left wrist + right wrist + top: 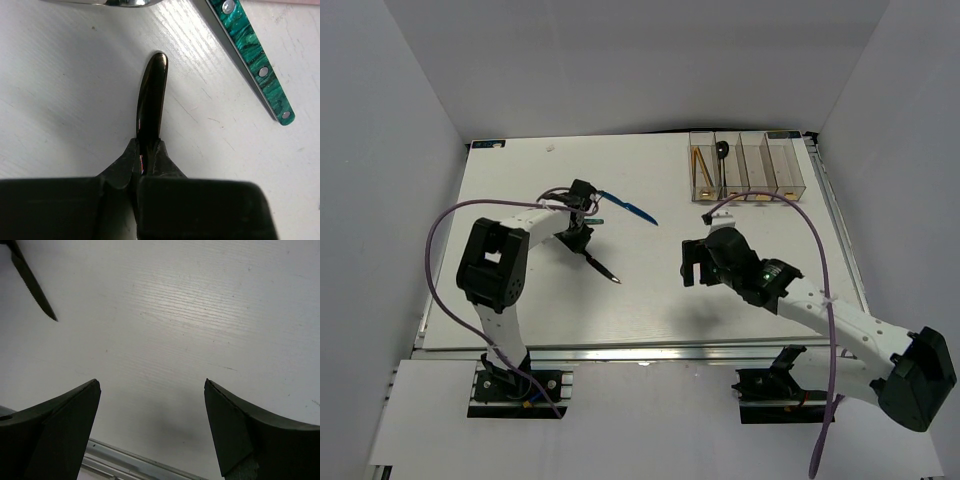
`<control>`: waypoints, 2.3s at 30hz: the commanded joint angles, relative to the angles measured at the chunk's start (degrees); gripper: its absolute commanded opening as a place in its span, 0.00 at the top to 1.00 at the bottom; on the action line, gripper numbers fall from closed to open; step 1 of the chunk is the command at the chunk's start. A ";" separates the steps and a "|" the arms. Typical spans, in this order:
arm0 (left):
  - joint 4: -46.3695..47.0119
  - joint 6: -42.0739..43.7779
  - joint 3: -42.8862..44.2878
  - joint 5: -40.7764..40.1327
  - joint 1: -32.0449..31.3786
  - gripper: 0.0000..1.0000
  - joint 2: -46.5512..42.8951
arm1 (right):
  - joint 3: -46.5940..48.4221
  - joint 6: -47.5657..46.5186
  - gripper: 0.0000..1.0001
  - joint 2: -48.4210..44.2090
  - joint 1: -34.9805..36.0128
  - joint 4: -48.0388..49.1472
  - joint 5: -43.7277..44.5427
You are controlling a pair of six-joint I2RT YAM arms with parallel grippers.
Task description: Sort the eating utensils into containers
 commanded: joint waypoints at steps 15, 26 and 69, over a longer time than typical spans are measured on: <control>6.03 0.22 -5.91 2.16 -7.24 1.00 -4.96 | -4.46 -3.35 0.12 0.88 -0.44 12.54 -12.99; 6.47 0.84 -5.91 2.16 -9.96 1.00 -8.48 | -3.58 -3.70 0.12 10.36 -2.03 26.52 -28.55; 14.20 -0.31 -9.34 4.97 -17.00 1.00 -20.79 | 5.83 4.03 0.38 36.57 -3.08 39.54 -48.52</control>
